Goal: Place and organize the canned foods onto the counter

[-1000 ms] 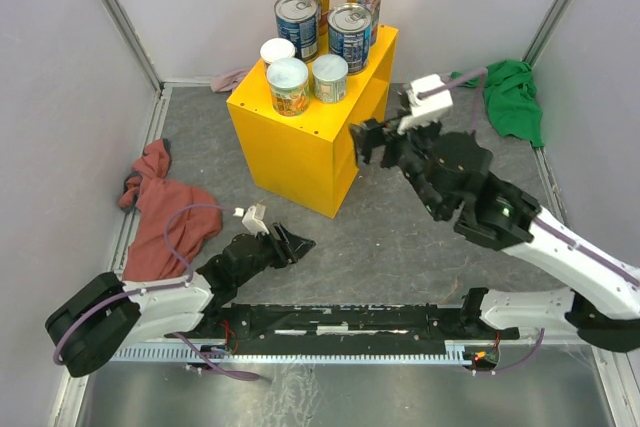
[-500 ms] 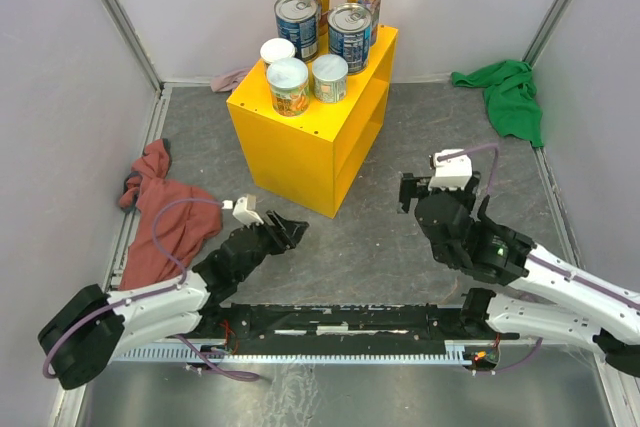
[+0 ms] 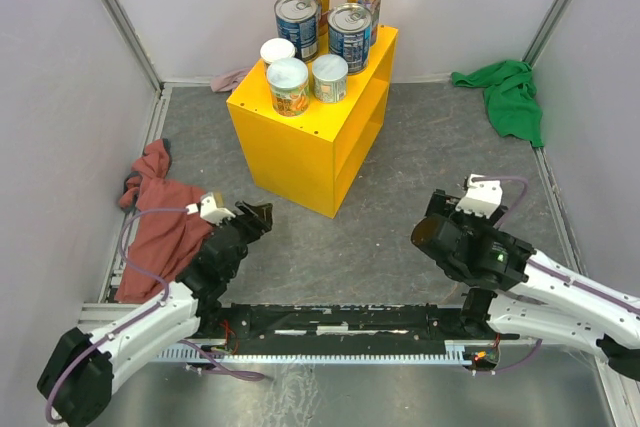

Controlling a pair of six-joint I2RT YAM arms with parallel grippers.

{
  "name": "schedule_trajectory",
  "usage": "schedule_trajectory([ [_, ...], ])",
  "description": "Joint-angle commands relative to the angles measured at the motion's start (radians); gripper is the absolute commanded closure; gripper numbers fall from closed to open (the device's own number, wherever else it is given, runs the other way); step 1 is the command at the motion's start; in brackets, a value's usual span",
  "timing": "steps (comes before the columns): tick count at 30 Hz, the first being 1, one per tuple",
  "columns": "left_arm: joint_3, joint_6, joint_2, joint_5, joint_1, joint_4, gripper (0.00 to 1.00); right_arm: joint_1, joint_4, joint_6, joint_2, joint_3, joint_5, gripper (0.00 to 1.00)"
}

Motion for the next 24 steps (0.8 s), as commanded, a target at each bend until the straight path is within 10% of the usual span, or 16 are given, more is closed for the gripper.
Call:
schedule_trajectory([
  [1,0.015,0.073,-0.016,-0.048,0.073,-0.033,0.23,-0.003,-0.249,0.299,0.052,0.041,0.104,0.01],
  [13,0.044,0.17,-0.03,-0.142,0.149,-0.053,0.2,-0.003,-0.527,0.597,0.299,0.117,0.115,0.01],
  [24,0.046,0.181,-0.079,-0.168,0.172,-0.069,0.19,-0.003,-0.33,0.361,0.194,0.101,0.085,0.01],
])
